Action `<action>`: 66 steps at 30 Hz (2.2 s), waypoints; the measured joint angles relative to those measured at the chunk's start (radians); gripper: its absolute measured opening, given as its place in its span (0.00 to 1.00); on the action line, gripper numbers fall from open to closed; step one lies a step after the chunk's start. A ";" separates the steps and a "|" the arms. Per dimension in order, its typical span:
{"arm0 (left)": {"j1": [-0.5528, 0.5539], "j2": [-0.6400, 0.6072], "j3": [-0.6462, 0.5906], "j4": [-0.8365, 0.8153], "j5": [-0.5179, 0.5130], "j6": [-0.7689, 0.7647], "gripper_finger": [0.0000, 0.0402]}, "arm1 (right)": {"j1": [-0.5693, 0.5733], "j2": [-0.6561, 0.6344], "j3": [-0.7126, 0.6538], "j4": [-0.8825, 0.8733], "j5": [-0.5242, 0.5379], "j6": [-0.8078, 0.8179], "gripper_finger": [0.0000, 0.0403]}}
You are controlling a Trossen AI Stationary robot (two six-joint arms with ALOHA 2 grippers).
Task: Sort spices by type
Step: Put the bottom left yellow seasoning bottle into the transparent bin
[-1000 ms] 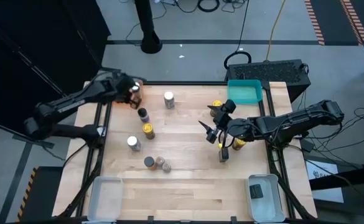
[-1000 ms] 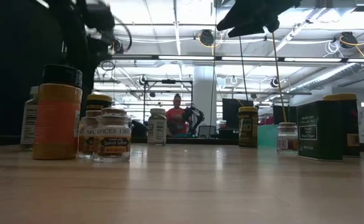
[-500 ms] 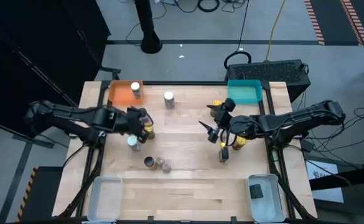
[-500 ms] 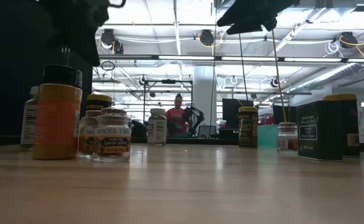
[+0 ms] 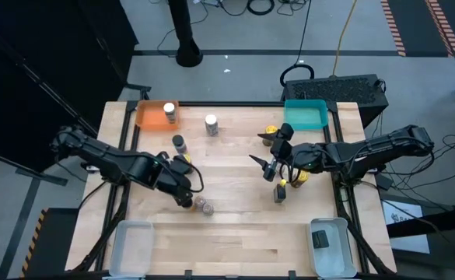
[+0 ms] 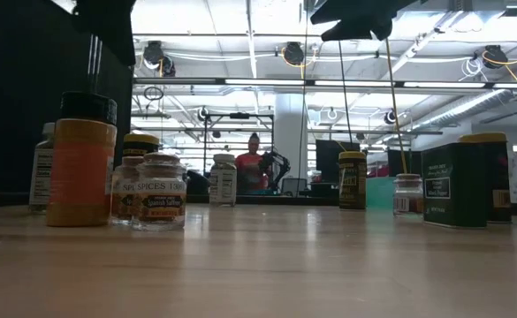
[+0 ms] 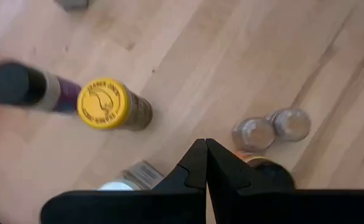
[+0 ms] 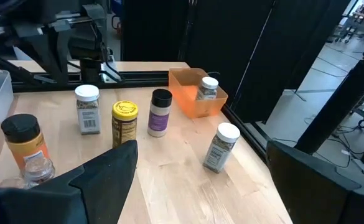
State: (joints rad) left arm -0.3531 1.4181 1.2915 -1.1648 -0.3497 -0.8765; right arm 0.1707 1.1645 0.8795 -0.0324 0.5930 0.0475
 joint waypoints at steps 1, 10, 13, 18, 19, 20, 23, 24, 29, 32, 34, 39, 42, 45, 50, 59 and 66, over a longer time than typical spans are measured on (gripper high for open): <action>0.003 0.000 0.000 0.000 -0.005 0.034 0.01 | 0.000 0.000 0.000 0.000 0.000 0.003 0.84; 0.075 -0.007 0.000 -0.016 -0.009 0.361 0.05 | 0.000 0.000 0.000 -0.001 0.000 0.012 0.84; 0.123 -0.008 0.000 -0.030 -0.004 0.437 0.14 | 0.000 0.000 0.000 -0.007 -0.019 0.017 0.84; 0.212 -0.008 0.000 -0.026 0.043 0.559 0.36 | 0.000 0.000 0.000 -0.007 -0.049 0.020 0.84; 0.228 -0.008 0.000 -0.025 0.041 0.593 0.41 | 0.000 0.000 0.000 -0.007 -0.050 0.020 0.84; 0.245 -0.008 0.000 -0.023 0.032 0.626 0.45 | 0.000 0.000 0.000 -0.007 -0.050 0.020 0.84; 0.279 -0.016 -0.023 0.030 0.030 0.727 0.55 | 0.000 0.000 0.000 -0.012 -0.050 0.020 0.84; 0.289 -0.027 -0.038 0.055 0.057 0.758 0.58 | 0.000 0.000 0.000 -0.018 -0.050 0.020 0.84; 0.357 -0.105 -0.137 0.147 0.179 0.813 0.61 | -0.001 0.000 0.000 -0.060 -0.050 0.045 0.84; 0.391 -0.158 -0.185 0.148 0.186 0.812 0.61 | -0.001 0.000 0.000 -0.070 -0.050 0.055 0.84; 0.412 -0.179 -0.209 0.157 0.201 0.807 0.61 | -0.001 0.000 0.000 -0.070 -0.050 0.061 0.84; 0.447 -0.176 -0.242 0.181 0.220 0.806 0.61 | -0.002 0.000 0.000 -0.069 -0.050 0.062 0.84; 0.460 -0.164 -0.278 0.229 0.241 0.809 0.61 | -0.002 0.000 0.000 -0.069 -0.050 0.064 0.84; 0.458 -0.159 -0.295 0.243 0.234 0.813 0.61 | -0.002 0.000 0.000 -0.070 -0.049 0.064 0.84; 0.459 -0.159 -0.303 0.264 0.223 0.804 0.61 | -0.002 0.000 0.000 -0.070 -0.049 0.064 0.84; 0.451 -0.159 -0.303 0.267 0.231 0.805 0.61 | -0.002 0.000 0.000 -0.071 -0.049 0.060 0.84; 0.451 -0.159 -0.303 0.268 0.241 0.804 0.61 | -0.002 0.000 0.000 -0.070 -0.049 0.054 0.84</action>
State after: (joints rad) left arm 0.0978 1.2591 0.9886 -0.8972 -0.1091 -0.0727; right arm 0.1692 1.1645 0.8795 -0.1028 0.5439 0.1013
